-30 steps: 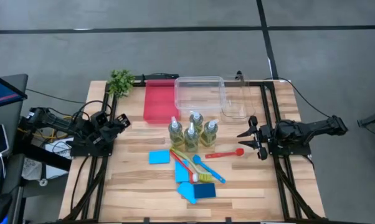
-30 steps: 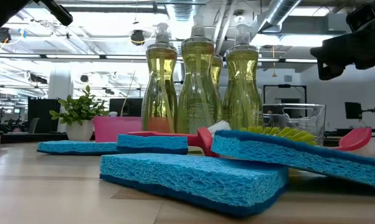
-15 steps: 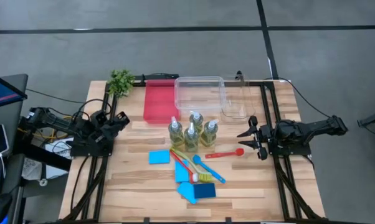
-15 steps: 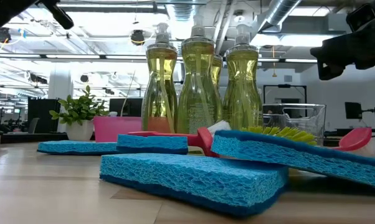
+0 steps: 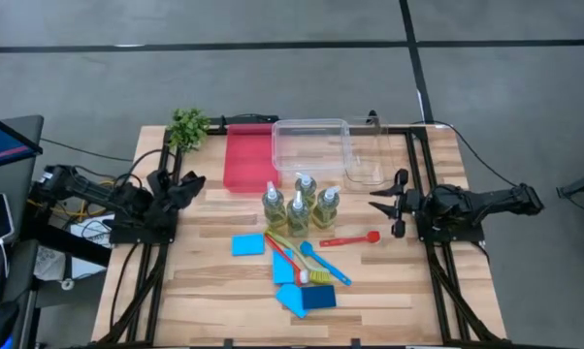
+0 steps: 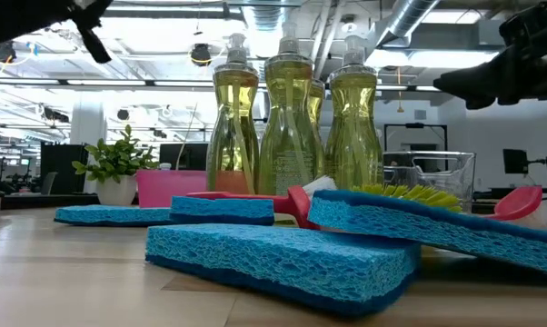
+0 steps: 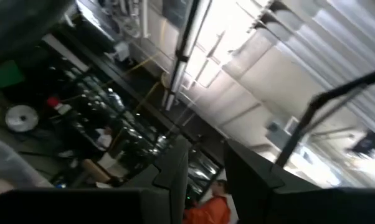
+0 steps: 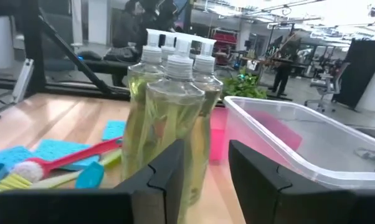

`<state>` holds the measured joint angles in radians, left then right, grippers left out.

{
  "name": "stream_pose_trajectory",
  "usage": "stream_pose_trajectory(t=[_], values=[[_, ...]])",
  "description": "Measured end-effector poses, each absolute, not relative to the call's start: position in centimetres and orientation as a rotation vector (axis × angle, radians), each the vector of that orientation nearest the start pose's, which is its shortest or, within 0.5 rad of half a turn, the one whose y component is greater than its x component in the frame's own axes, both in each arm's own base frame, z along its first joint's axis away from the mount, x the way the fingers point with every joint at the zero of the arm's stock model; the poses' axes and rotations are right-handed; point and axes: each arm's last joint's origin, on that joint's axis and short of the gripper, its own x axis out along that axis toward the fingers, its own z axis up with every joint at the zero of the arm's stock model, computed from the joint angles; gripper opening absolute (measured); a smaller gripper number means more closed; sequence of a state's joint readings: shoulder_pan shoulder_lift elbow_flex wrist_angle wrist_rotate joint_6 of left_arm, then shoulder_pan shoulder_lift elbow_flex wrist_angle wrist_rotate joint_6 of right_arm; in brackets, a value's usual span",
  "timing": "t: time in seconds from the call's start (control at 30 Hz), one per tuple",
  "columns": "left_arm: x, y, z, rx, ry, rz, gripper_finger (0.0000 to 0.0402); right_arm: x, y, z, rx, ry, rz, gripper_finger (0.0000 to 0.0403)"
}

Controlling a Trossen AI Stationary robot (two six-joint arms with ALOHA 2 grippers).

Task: Pick & Place Kitchen Sink Supplies
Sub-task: Put the green dishwashing liquid into the white bin

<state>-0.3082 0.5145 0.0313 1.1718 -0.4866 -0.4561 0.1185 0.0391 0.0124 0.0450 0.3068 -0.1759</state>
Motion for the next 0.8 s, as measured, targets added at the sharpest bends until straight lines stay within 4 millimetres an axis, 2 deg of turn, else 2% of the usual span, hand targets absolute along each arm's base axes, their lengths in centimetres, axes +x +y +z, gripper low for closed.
stream_pose_trajectory(t=[0.17,0.33,0.53,0.7,0.8], values=[[12.3,-2.6,25.5,-0.687,-0.656,-0.004,0.0104,9.8,0.3,17.1,-0.101,-0.031,-0.178,0.0118],[14.8,-3.9,27.7,-0.625,-0.603,-0.156,0.0104,9.6,0.3,18.8,0.080,-0.226,-0.171,0.0118],[16.5,-4.7,30.5,-0.582,-0.577,-0.246,0.0104,8.8,0.3,21.0,0.343,-0.476,-0.098,0.0118],[17.7,-5.1,32.6,-0.529,-0.426,-0.224,0.0104,8.2,0.3,22.1,0.517,-0.605,-0.026,0.0118],[18.4,-5.3,34.1,-0.471,-0.274,-0.190,0.0104,8.1,0.3,22.2,0.546,-0.629,-0.014,0.0118]])
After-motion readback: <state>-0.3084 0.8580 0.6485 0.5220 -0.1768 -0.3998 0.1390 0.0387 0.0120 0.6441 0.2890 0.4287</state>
